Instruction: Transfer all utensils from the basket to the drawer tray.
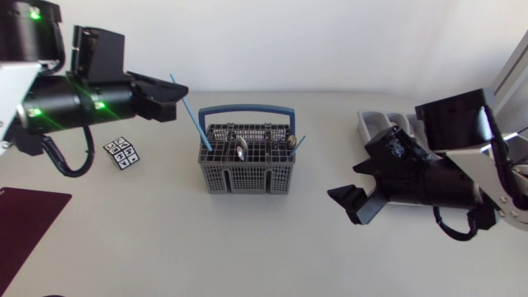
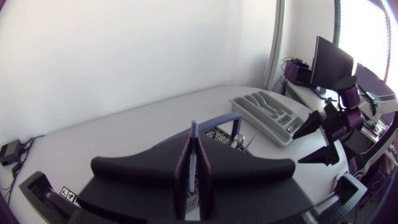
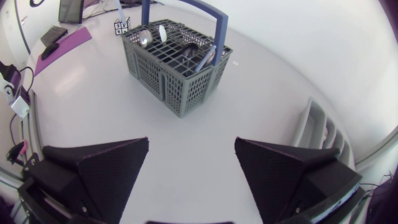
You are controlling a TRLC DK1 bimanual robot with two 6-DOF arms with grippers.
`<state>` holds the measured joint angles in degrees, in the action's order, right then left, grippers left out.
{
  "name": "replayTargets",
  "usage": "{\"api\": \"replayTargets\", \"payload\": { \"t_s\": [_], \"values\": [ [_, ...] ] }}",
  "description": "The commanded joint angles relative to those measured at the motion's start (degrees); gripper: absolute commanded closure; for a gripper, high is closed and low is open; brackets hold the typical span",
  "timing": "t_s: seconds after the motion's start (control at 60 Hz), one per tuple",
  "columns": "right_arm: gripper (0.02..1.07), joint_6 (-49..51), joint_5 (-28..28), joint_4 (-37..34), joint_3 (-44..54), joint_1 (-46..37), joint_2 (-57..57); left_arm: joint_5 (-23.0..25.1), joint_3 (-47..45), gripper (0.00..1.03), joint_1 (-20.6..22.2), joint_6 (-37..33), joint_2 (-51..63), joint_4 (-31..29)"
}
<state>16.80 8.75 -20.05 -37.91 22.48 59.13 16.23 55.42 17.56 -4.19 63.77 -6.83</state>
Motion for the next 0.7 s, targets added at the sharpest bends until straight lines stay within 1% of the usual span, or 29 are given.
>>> {"api": "replayTargets", "payload": {
  "t_s": [0.0, 0.067, 0.133, 0.217, 0.35, 0.433, 0.617, 0.683],
  "values": [
    [0.07, 1.22, -0.32, -1.66, 0.47, 0.72, -1.92, 0.47, 3.2, 0.99, 1.07, 1.9, -3.47, -2.22],
    [0.07, 1.31, -0.32, -2.97, -0.5, 1.25, -3.06, 0.47, 4.35, 0.99, 2.04, 2.6, -4.97, -4.68],
    [0.07, 1.31, -0.14, -4.56, -1.82, 2.04, -3.94, 0.47, 5.49, 0.99, 3.88, 3.57, -5.5, -7.41],
    [0.07, 1.31, 0.3, -6.23, -3.57, 3.01, -4.99, 0.91, 6.02, 0.99, 5.99, 5.15, -5.5, -9.17],
    [0.07, 0.43, 2.58, -8.95, -6.56, 6.08, -5.34, 6.1, 6.11, 0.99, 6.96, 8.84, -3.39, -10.75],
    [0.07, -0.54, 5.05, -10.27, -8.23, 8.02, -4.99, 7.85, 6.19, 0.99, 8.45, 10.07, -1.37, -11.45],
    [0.11, -2.12, 8.21, -11.59, -11.92, 11.71, -2.36, 15.41, 6.98, 0.99, 8.54, 13.06, 2.94, -12.33],
    [0.11, -2.91, 10.67, -11.59, -13.24, 12.15, -0.86, 16.64, 7.07, 0.99, 8.98, 13.59, 3.82, -12.42]
  ]
}}
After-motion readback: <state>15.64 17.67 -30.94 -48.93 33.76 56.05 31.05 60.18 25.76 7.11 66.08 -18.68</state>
